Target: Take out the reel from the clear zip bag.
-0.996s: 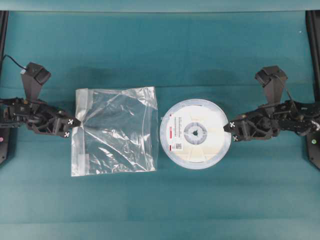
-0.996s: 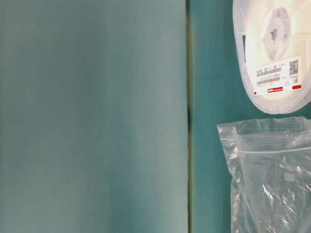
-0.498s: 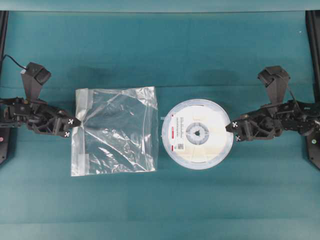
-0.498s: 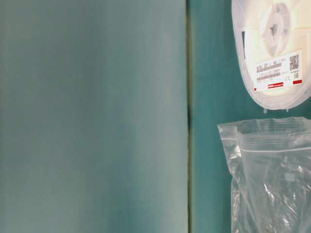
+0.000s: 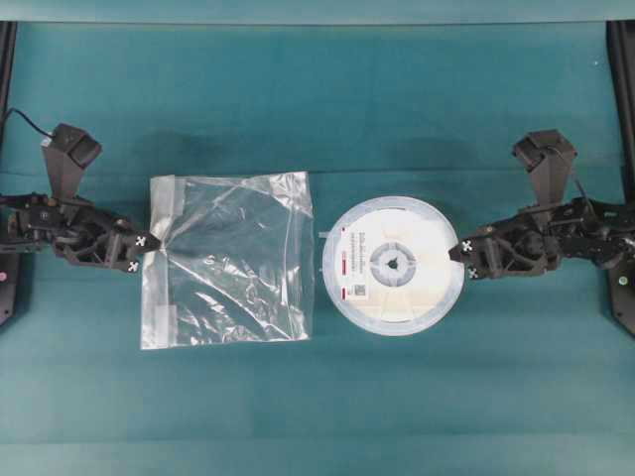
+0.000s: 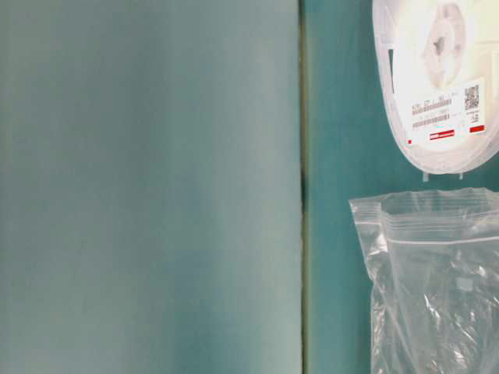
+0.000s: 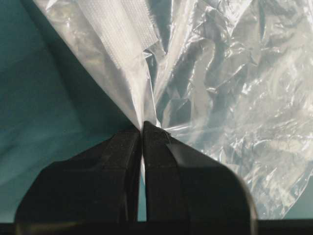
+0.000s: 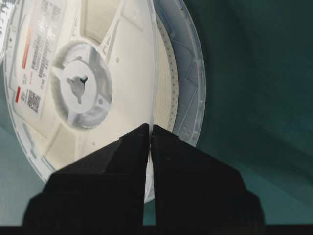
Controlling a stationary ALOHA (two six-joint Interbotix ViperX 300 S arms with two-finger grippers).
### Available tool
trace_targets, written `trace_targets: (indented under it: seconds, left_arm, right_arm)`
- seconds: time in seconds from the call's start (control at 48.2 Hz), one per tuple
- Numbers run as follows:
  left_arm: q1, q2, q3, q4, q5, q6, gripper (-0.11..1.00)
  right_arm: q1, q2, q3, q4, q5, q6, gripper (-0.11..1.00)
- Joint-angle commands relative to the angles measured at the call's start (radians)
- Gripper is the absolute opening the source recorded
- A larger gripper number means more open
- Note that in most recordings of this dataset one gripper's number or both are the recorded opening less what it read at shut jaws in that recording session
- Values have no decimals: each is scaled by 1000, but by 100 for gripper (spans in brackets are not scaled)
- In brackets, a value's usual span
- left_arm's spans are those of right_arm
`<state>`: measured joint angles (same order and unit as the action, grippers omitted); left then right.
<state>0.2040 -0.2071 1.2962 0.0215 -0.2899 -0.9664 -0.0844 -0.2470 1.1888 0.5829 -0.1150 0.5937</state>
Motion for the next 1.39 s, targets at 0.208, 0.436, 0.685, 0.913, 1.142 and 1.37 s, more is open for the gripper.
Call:
trace_targets:
  seconds: [0.208, 0.436, 0.685, 0.913, 1.142, 1.37]
  left_arm:
    - [2, -3, -11, 2, -3, 3, 0]
    - [2, -2, -14, 2, -3, 8, 0]
    - [2, 0, -14, 2, -5, 6, 0]
    - [2, 0, -14, 0, -5, 8, 0]
    - [2, -5, -18, 2, -5, 32, 0]
    - [2, -12, -31, 2, -3, 60, 1]
  right_arm:
    - [-11, -9, -3, 2, 2, 5, 4]
    - [-18, -9, -5, 2, 0, 5, 4]
    - [-18, -3, -6, 2, 0, 5, 16]
    - [-18, -3, -9, 2, 5, 5, 77]
    - [-18, -6, -14, 2, 0, 2, 87]
    - [-18, -17, -17, 0, -2, 0, 87]
